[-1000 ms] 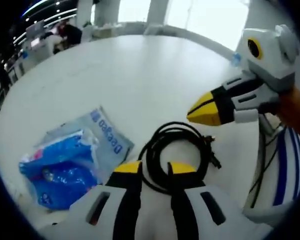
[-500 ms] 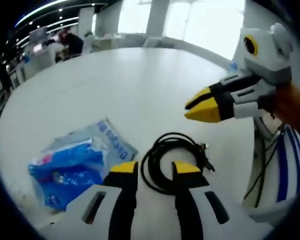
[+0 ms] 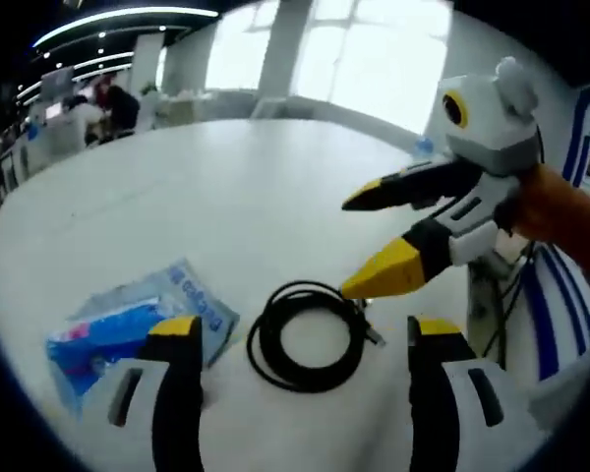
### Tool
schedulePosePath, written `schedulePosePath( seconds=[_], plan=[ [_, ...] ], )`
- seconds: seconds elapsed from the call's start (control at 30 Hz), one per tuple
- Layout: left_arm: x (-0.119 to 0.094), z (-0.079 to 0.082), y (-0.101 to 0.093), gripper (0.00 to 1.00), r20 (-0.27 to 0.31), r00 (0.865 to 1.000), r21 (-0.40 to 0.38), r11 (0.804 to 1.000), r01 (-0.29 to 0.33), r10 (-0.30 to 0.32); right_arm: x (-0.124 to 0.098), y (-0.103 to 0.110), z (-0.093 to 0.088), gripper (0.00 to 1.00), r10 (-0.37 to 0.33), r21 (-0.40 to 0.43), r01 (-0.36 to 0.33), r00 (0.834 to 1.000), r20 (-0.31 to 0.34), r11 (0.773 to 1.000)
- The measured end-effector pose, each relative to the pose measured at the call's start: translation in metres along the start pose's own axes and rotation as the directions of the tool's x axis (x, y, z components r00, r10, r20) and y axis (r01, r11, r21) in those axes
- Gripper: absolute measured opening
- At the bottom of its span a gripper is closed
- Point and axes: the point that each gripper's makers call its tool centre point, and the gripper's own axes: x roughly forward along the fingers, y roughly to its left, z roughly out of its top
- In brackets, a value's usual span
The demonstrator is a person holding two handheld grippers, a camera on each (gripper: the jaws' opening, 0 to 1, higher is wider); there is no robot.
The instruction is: Arrange the tabletop items into an orderly group along one side of the table until the central work area is clear of visible clutter.
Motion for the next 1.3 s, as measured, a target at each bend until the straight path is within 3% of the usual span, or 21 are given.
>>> schedulePosePath(
  seconds=[0.1, 0.3, 0.77, 1.3],
  plan=[
    [-0.003, 0.000, -0.009, 0.99, 0.016, 0.999, -0.003, 0.999, 0.039, -0.039, -0.005, 0.003, 0.002, 0.82, -0.008, 0.002, 0.008, 1.000, 0.009, 1.000],
    [-0.011, 0.000, -0.021, 0.99, 0.023, 0.995, 0.002, 0.995, 0.095, -0.095, -0.013, 0.009, 0.007, 0.99, -0.010, 0.006, 0.010, 0.999, 0.033, 1.000],
    [-0.055, -0.008, -0.009, 0.99, 0.035, 0.997, 0.008, 0.997, 0.071, -0.072, -0.029, 0.032, 0.002, 0.99, -0.008, 0.027, 0.007, 0.999, 0.043, 1.000],
    [-0.125, -0.038, 0.025, 0.99, 0.044, 0.999, -0.017, 1.000, -0.010, 0.011, -0.038, 0.099, 0.008, 0.99, 0.057, 0.010, -0.058, 0.994, 0.096, 0.998]
  ],
)
